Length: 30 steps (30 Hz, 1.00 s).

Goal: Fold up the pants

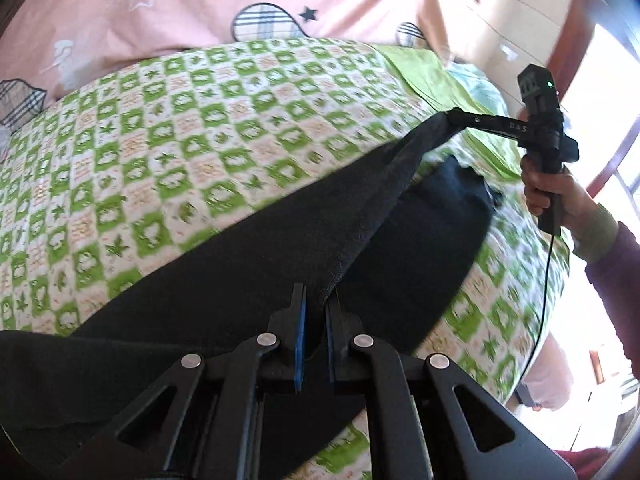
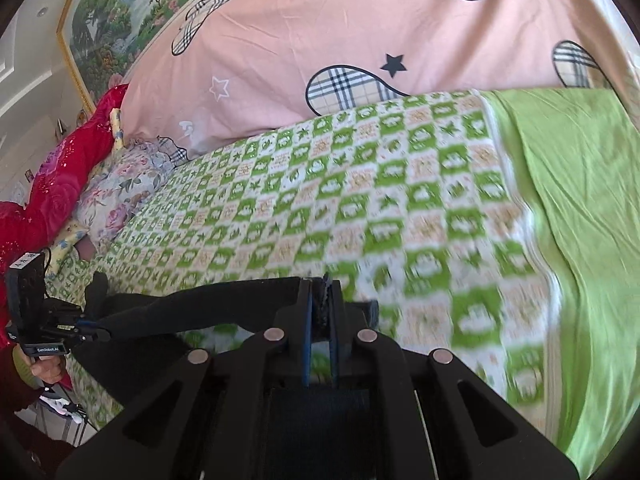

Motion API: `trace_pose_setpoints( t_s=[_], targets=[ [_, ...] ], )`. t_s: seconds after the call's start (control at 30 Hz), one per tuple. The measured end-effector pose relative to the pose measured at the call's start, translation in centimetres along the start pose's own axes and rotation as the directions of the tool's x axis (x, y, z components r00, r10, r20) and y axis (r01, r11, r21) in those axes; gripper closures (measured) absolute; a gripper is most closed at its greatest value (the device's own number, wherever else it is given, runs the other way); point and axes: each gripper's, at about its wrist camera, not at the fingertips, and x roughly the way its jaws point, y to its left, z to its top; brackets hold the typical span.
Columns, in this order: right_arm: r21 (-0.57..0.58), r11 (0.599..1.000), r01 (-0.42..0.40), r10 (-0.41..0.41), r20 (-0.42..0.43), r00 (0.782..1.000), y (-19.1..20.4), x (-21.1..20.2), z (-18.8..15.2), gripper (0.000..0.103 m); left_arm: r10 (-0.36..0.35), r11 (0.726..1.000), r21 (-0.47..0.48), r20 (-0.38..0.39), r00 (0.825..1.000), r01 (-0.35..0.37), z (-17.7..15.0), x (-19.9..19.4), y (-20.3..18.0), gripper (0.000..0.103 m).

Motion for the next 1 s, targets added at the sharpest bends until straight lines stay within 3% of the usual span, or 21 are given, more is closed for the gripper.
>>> trace_pose_setpoints(
  t_s=[0.43,0.87,1.0],
  targets=[
    [-0.033,0.998,0.058,-0.056,0.044,0.997,1.1,-5.0,-5.2,0.096,-0.034,0.998,0.049,-0.004,0.999,0.034,-2.6,-0.4,-1.4,0.097],
    [0.0,0.99,0.14,-0.14,-0.041,0.989,0.5,-4.9,-8.9,0.096,-0.055,0.996,0.067,-0.055,0.997,0.059,-4.6,1.6,-1.8,0.096],
    [-0.011,0.976,0.218,-0.217,-0.134,0.967,0.6,-3.9,-9.7,0.094,-0.092,0.995,0.025,-0.108,0.99,0.095,-5.2,2.7,-1.3,0.078]
  ],
)
